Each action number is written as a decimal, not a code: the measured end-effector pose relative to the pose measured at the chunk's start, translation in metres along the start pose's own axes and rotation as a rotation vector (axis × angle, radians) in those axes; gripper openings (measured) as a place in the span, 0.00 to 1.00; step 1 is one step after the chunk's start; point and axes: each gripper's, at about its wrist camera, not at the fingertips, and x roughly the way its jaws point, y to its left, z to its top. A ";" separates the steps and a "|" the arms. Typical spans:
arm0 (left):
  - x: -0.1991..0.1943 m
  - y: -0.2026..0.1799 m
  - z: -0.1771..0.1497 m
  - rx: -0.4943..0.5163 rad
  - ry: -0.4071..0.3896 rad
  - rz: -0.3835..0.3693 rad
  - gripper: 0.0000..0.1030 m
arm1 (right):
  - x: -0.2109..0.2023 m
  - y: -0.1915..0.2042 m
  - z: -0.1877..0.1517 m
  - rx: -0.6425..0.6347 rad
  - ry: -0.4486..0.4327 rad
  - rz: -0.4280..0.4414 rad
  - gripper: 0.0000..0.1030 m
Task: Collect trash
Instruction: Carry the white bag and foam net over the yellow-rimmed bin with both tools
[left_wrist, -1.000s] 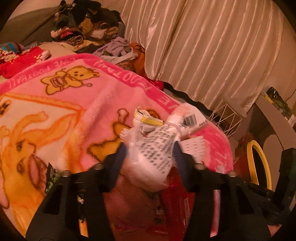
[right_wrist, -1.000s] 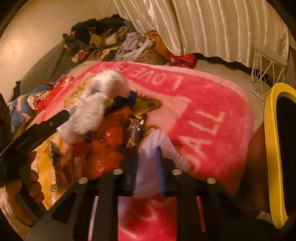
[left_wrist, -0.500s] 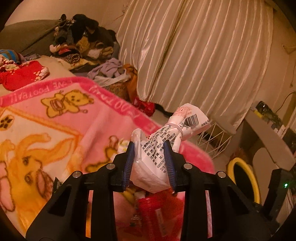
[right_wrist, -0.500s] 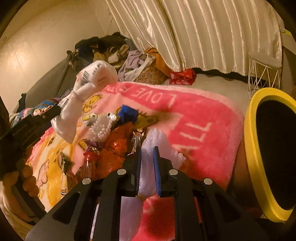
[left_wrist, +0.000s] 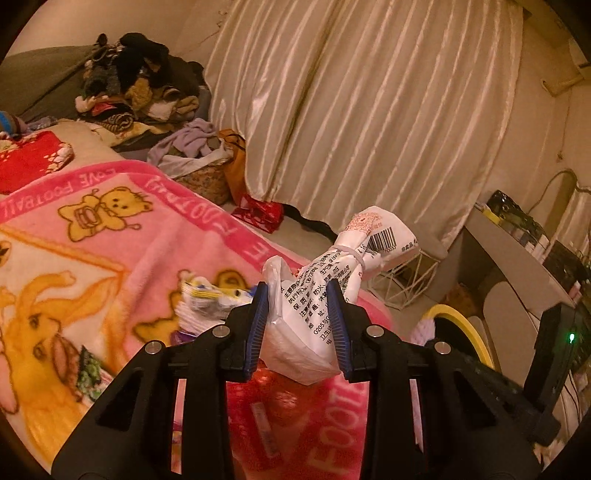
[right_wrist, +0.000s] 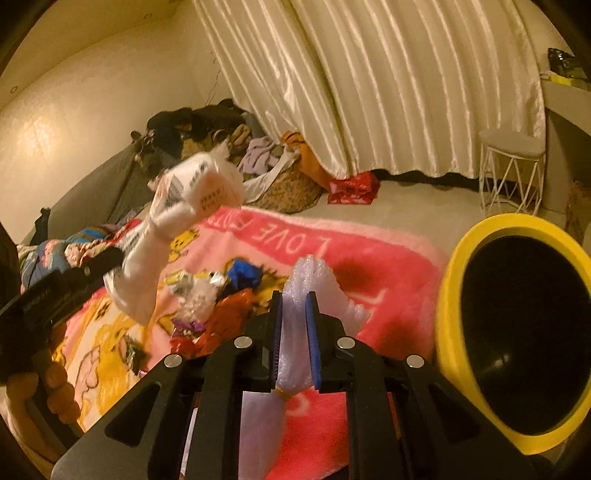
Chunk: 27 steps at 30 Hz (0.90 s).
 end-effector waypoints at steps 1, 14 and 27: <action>0.001 -0.004 -0.001 0.006 0.004 -0.005 0.24 | -0.004 -0.004 0.002 0.005 -0.012 -0.010 0.12; 0.011 -0.050 -0.013 0.082 0.043 -0.069 0.24 | -0.040 -0.057 0.014 0.082 -0.110 -0.127 0.12; 0.022 -0.092 -0.022 0.149 0.080 -0.106 0.24 | -0.058 -0.106 0.010 0.145 -0.154 -0.233 0.12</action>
